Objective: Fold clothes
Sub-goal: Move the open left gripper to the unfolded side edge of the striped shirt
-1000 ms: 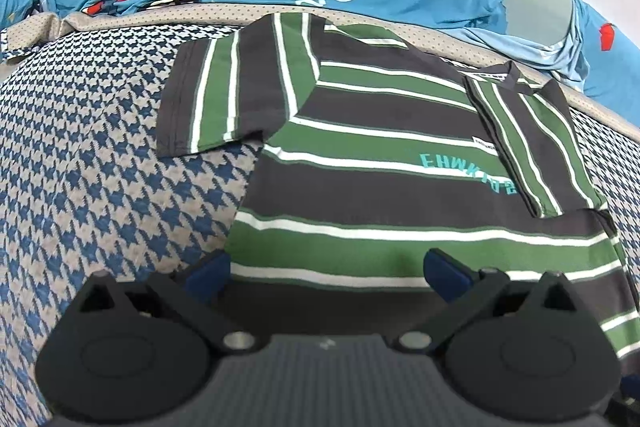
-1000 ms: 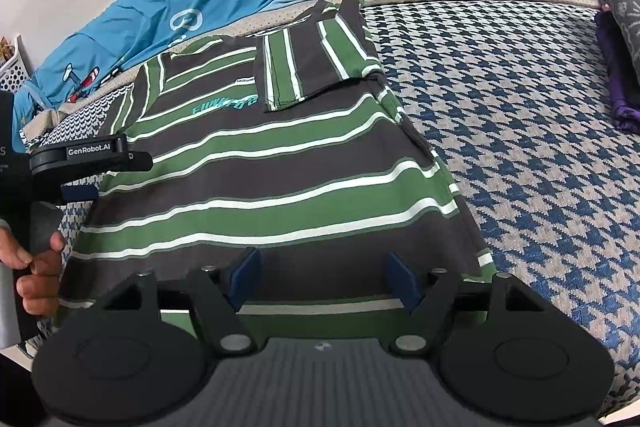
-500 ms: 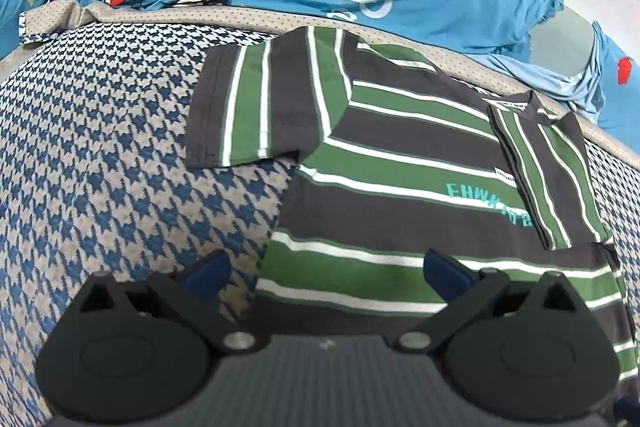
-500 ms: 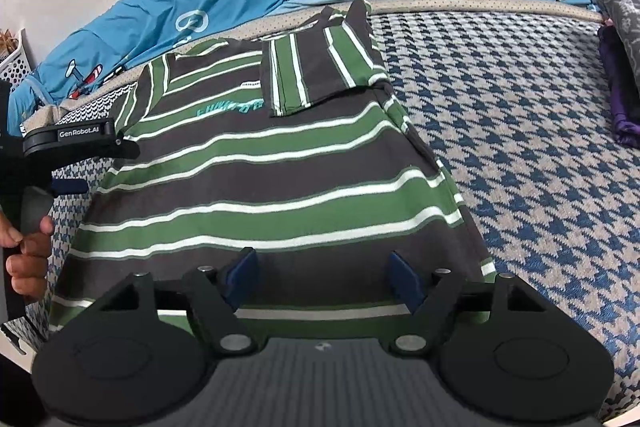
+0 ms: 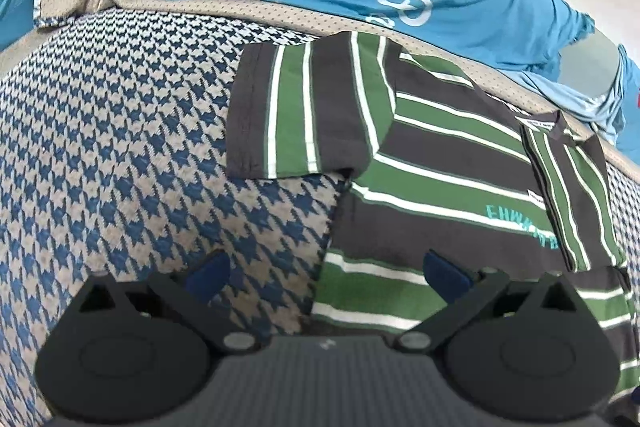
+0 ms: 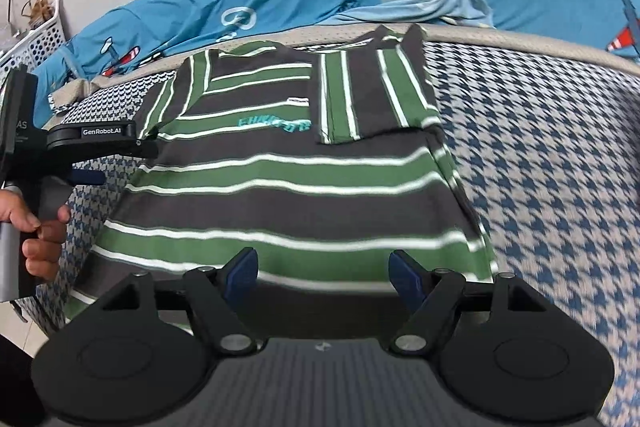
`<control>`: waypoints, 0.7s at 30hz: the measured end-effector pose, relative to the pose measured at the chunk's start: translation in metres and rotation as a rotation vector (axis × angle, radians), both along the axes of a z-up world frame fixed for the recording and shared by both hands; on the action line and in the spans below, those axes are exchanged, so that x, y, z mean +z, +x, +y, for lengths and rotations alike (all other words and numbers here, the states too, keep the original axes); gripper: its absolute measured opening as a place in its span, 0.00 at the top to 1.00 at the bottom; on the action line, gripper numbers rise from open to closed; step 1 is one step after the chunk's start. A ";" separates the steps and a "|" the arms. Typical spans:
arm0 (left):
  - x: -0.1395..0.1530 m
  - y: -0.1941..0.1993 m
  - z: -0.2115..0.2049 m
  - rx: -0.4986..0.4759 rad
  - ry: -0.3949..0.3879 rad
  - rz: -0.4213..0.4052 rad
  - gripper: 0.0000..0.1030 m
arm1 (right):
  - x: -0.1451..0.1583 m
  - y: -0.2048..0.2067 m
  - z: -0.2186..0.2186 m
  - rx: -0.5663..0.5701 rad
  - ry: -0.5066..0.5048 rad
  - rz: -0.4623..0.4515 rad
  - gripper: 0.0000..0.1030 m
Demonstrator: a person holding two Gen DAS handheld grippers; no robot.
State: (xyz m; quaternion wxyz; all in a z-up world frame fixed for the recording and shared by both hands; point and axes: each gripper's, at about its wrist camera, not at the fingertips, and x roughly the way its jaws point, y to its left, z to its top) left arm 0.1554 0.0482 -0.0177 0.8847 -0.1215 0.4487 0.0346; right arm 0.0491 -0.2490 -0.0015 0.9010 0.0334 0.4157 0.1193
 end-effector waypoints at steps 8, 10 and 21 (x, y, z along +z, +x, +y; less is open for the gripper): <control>0.000 0.010 0.011 0.005 -0.011 -0.007 0.00 | 0.007 0.030 -0.007 0.029 0.039 0.012 0.30; 0.001 0.013 0.016 0.009 -0.020 -0.018 0.00 | 0.007 0.037 -0.009 0.023 0.032 0.006 0.30; -0.003 0.039 0.066 0.102 -0.091 -0.059 0.00 | -0.003 0.065 0.004 0.053 0.057 0.030 0.30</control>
